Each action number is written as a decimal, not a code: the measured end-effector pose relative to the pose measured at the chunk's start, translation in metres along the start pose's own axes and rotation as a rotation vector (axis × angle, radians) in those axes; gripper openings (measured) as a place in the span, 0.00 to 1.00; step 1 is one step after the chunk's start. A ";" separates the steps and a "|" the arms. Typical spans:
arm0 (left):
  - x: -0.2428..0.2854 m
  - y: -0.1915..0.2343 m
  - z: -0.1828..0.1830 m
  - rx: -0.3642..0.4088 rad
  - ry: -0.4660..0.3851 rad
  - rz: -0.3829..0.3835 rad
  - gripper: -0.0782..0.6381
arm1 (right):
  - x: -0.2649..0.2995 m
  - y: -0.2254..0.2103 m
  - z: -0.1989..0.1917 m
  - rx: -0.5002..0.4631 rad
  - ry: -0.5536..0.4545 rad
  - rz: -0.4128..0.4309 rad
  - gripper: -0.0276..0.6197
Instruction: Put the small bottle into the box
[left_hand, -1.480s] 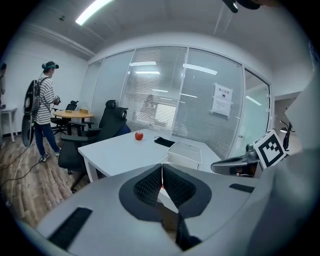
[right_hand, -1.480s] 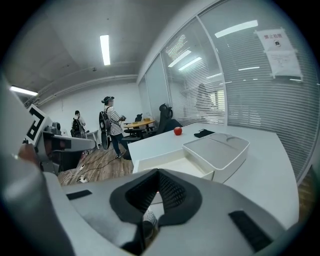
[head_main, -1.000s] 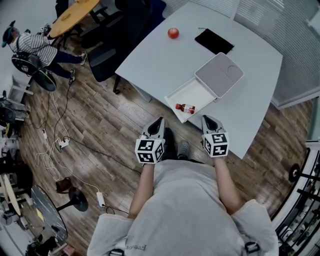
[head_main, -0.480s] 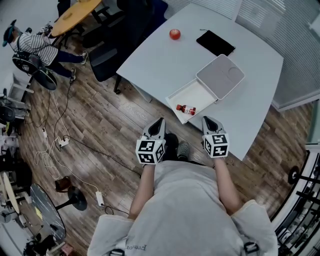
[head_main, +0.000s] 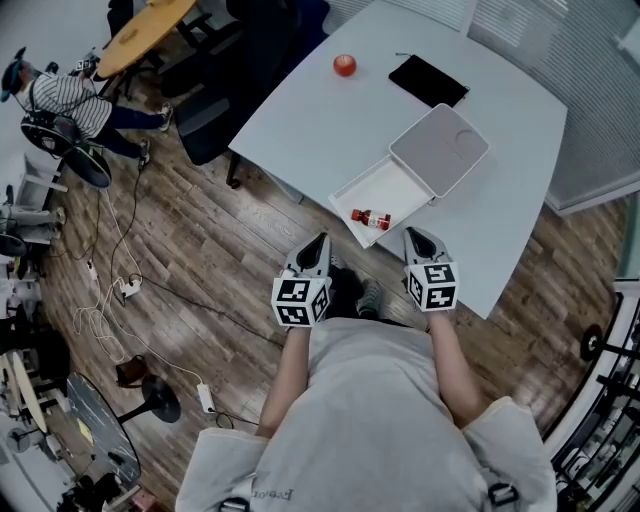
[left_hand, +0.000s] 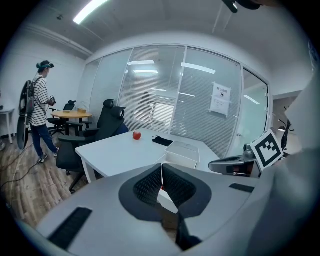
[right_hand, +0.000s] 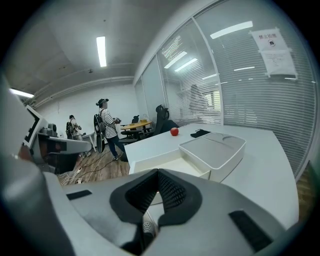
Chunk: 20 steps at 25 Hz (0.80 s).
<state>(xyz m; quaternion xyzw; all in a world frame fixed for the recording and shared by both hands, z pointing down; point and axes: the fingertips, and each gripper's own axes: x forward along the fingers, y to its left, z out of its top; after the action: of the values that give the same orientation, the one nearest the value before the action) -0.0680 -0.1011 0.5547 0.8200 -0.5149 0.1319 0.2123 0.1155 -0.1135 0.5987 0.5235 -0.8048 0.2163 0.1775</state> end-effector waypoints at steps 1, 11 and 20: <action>0.002 -0.002 -0.002 0.000 0.004 -0.004 0.15 | 0.000 -0.002 -0.002 0.002 0.004 -0.002 0.07; 0.000 0.013 -0.005 -0.039 0.004 0.036 0.15 | 0.012 -0.007 -0.015 0.046 0.049 0.013 0.07; 0.009 0.009 -0.006 -0.040 0.003 0.007 0.15 | 0.025 -0.003 -0.013 0.009 0.070 0.027 0.07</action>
<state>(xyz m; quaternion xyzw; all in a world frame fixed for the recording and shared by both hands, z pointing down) -0.0720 -0.1084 0.5656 0.8136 -0.5200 0.1233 0.2291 0.1094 -0.1269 0.6227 0.5056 -0.8040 0.2404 0.2003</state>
